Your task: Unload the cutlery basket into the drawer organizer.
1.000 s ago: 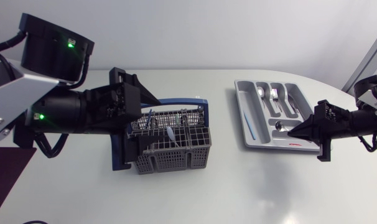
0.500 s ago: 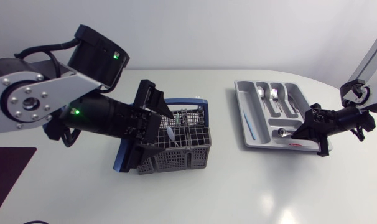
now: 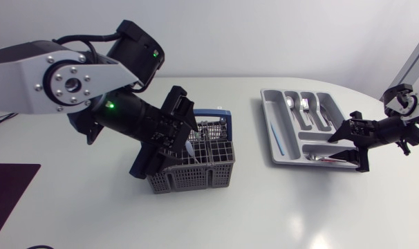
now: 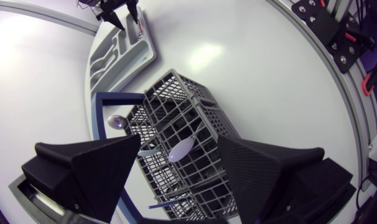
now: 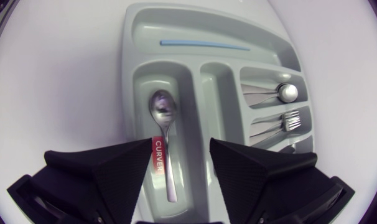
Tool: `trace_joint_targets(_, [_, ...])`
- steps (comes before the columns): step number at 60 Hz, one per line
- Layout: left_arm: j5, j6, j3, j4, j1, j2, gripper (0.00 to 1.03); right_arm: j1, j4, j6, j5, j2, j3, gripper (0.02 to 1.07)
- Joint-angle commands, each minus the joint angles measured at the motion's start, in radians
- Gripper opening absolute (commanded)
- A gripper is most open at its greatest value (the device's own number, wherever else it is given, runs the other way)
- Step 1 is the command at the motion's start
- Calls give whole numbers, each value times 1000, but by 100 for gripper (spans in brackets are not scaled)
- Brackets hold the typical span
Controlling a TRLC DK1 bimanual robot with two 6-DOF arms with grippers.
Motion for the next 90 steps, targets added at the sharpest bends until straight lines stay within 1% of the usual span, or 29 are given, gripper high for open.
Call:
trace_joint_targets(1, [-15,65,56,-38,-10,45,91,-7,6,-9,-31,-86,-72,89])
trace_joint_targets(8, [-49,92,105,-81,-19,85,91,-4,21,-9,-73,-182,-160,89])
trace_joint_targets(12, [-55,111,123,-99,-19,102,87,-2,22,-9,-96,-228,-206,89])
trace_joint_targets(19, [-81,134,159,-131,-23,140,85,1,42,-10,-124,-292,-281,89])
trace_joint_targets(24, [-98,149,174,-148,-33,157,80,2,45,-13,-141,-335,-333,89])
trace_joint_targets(29, [-104,171,177,-156,-37,166,73,5,45,-21,-153,-367,-376,89])
trace_joint_targets(33, [-117,177,188,-167,-42,177,69,5,53,-30,-156,-384,-407,89])
trace_joint_targets(37, [-130,187,194,-170,-45,189,69,7,65,-33,-161,-396,-433,89])
trace_joint_targets(40, [-140,197,198,-174,-45,198,65,8,73,-35,-164,-401,-450,89])
trace_joint_targets(50, [-183,218,229,-196,-50,228,65,16,79,-36,-169,-424,-486,89])
trace_joint_targets(53, [-190,224,240,-202,-50,234,60,19,79,-36,-172,-433,-496,89])
trace_joint_targets(59, [-210,235,254,-211,-48,246,60,25,79,-36,-172,-441,-509,89])
trace_joint_targets(62, [-210,238,258,-216,-48,249,59,28,84,-36,-173,-442,-514,89])
trace_joint_targets(65, [-212,241,264,-225,-46,254,55,30,85,-36,-173,-444,-517,89])
trace_joint_targets(72, [-216,247,272,-236,-45,263,55,35,85,-35,-173,-453,-523,89])
trace_joint_targets(74, [-219,250,272,-236,-45,266,51,36,85,-33,-173,-456,-525,89])
trace_joint_targets(81, [-229,258,275,-248,-43,281,46,39,85,-32,-175,-461,-531,89])
trace_joint_targets(90, [-232,264,286,-263,-45,297,33,39,96,-32,-175,-459,-542,89])
